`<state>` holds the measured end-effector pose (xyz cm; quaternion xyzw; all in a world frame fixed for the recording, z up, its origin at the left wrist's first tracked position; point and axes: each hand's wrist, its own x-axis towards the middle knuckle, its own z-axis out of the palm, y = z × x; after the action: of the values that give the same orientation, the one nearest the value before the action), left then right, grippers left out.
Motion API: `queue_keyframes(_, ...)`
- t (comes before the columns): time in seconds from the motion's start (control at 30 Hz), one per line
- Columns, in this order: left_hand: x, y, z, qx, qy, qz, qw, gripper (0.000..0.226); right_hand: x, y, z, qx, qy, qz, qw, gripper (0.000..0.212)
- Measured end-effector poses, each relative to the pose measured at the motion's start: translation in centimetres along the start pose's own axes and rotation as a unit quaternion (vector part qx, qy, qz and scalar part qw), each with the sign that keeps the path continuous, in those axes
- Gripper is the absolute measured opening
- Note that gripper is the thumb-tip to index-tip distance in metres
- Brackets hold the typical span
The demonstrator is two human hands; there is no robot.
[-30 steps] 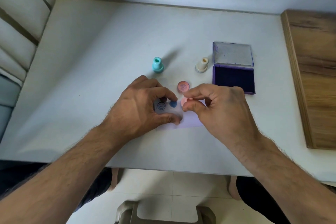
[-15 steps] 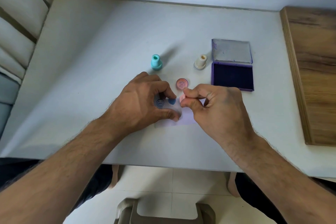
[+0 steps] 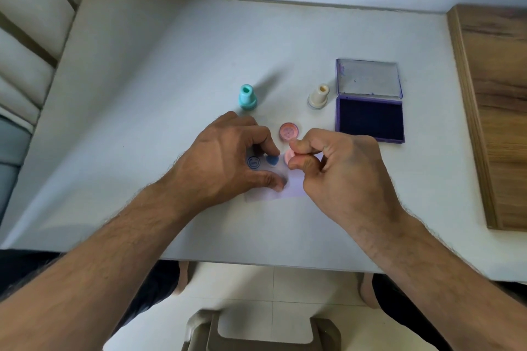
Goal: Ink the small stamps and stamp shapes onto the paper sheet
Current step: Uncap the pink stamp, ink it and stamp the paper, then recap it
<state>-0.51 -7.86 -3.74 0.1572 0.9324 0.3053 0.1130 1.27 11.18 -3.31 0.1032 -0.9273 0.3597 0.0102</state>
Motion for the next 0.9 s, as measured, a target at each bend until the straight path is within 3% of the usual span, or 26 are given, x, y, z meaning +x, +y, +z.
queue_keyframes(0.17, -0.1, 0.3, 0.0, 0.004, 0.004, 0.003, 1.000, 0.036, 0.2, -0.4, -0.1, -0.001, -0.012, -0.009, 1.000, 0.005)
queue_keyframes(0.33, 0.0, 0.2, -0.1, 0.011, -0.001, 0.009, 1.000, 0.037, 0.2, -0.2, -0.4, -0.016, -0.031, 0.035, 0.999, 0.009)
queue_keyframes(0.43, 0.1, 0.1, -0.3, 0.011, 0.000, 0.008, 1.000, 0.042, 0.5, 0.0, -0.6, 0.059, -0.023, 0.093, 0.994, 0.012)
queue_keyframes(0.57, -0.3, 0.6, -0.6, -0.026, 0.055, -0.009, 0.998, 0.046, 1.2, 0.0, -1.1, 0.303, 0.018, 0.233, 0.924, 0.015)
queue_keyframes(0.7, -0.1, 1.1, -0.3, -0.030, 0.167, -0.052, 0.984, 0.012, 1.9, 0.0, -1.7, 0.424, 0.078, 0.289, 0.855, 0.011)
queue_keyframes(0.9, 1.3, 1.6, 0.5, 0.019, 0.191, -0.018, 0.981, 0.012, 2.0, -0.4, -1.7, 0.439, 0.082, 0.272, 0.853, 0.012)
